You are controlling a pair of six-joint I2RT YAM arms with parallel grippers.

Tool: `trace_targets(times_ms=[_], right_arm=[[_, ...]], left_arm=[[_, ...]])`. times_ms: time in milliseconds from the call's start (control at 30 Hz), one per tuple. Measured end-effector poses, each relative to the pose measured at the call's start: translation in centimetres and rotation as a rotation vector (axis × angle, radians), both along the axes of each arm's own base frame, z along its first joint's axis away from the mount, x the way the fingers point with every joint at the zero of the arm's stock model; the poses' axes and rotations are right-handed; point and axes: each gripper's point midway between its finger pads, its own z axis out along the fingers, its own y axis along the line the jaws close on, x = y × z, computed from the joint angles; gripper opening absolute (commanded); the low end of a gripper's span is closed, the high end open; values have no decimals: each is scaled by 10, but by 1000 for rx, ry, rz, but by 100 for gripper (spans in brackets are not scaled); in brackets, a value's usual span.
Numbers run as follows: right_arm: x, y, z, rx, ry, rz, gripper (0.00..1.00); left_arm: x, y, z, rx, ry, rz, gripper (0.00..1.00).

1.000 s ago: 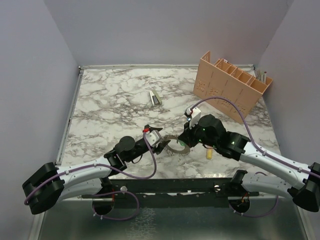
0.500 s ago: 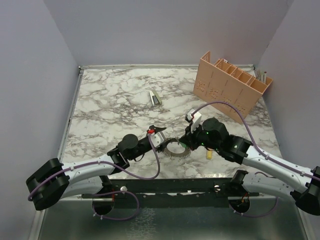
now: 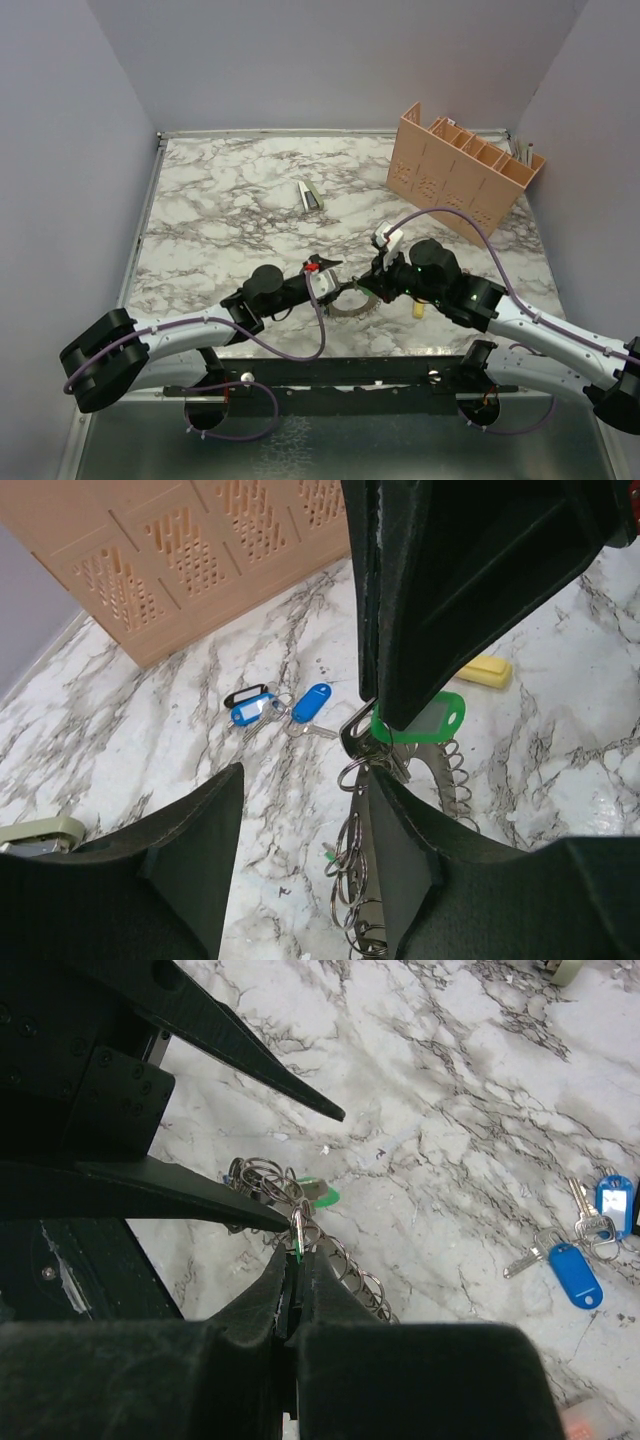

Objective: Remove the keys from the keyring

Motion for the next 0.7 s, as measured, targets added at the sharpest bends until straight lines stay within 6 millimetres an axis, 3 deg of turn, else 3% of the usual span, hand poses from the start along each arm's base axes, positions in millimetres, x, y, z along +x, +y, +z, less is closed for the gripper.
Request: trace_targets(times_ms=[267,700], right_arm=[[-2,2,-2,-2,-9,25,0],[-3,3,-3,2,-29,43,0]], left_arm=[[-7,-6,-3,12,1,-56,33],[-17,-13,-18,44,24,-130,34]])
